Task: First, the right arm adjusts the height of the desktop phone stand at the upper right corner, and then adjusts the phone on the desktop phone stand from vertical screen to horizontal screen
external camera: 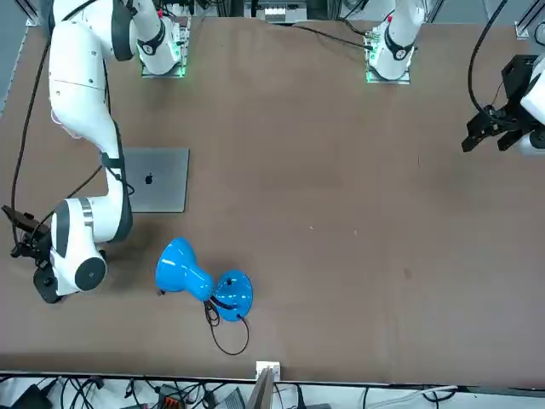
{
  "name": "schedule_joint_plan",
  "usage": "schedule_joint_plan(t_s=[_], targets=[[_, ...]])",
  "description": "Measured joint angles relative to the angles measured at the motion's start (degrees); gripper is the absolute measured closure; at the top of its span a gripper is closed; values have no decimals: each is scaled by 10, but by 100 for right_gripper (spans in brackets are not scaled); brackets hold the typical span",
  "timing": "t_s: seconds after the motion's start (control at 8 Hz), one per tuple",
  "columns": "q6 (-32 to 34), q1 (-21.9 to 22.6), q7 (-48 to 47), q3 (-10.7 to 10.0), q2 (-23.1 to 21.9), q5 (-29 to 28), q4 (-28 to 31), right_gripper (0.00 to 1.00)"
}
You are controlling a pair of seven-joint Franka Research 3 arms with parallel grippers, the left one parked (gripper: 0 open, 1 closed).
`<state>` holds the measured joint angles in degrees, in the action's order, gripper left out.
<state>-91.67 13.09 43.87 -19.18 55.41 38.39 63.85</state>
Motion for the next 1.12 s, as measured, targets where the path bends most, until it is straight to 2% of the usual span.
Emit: schedule_joint_plan(t_s=[0.25,1.12], targets=[[0,2,0,0,0,0,0,82],[-2,11,0,-1,0,-17,-19,82]])
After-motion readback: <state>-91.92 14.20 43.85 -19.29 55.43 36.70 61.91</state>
